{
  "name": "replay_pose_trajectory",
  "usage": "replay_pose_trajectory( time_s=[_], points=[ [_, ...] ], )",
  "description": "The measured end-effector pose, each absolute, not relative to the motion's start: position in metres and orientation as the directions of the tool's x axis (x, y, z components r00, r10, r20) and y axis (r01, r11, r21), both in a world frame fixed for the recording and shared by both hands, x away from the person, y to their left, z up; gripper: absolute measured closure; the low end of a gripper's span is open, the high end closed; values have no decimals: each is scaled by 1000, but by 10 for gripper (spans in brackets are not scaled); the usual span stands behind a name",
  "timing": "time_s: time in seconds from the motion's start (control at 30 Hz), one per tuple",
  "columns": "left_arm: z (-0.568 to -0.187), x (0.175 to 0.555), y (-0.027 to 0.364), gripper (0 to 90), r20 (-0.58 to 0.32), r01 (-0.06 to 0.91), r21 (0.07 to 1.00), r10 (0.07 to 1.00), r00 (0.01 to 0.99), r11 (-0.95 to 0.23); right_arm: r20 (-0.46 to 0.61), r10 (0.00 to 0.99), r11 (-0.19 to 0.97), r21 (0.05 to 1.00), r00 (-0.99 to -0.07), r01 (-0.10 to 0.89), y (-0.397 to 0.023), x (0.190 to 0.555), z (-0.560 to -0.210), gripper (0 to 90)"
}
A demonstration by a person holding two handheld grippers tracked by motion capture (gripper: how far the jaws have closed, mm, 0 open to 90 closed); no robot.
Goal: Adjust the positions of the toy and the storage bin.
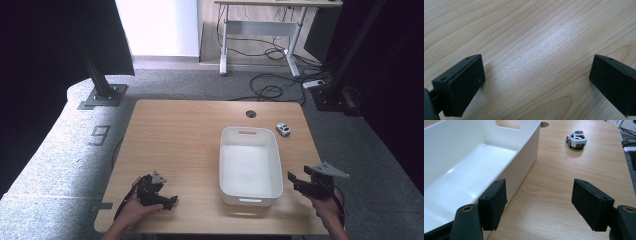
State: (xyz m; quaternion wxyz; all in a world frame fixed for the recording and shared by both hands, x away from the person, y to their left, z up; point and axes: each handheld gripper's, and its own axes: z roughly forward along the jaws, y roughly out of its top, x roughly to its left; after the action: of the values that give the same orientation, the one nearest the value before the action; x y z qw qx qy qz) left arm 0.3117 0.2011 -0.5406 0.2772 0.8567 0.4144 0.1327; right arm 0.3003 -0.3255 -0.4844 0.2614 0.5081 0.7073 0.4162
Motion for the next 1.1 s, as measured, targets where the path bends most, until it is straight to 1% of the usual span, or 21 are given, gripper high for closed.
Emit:
replay_pose_trajectory(
  time_s=[0.67,1.1],
  points=[
    [-541,312,201,3,-3,636,585,782,623,-504,80,923,109,883,-376,457,-307,299,-469,280],
    [-541,312,201,3,-3,635,584,782,624,-505,74,916,129,876,-395,464,-299,301,-470,280]
  ],
)
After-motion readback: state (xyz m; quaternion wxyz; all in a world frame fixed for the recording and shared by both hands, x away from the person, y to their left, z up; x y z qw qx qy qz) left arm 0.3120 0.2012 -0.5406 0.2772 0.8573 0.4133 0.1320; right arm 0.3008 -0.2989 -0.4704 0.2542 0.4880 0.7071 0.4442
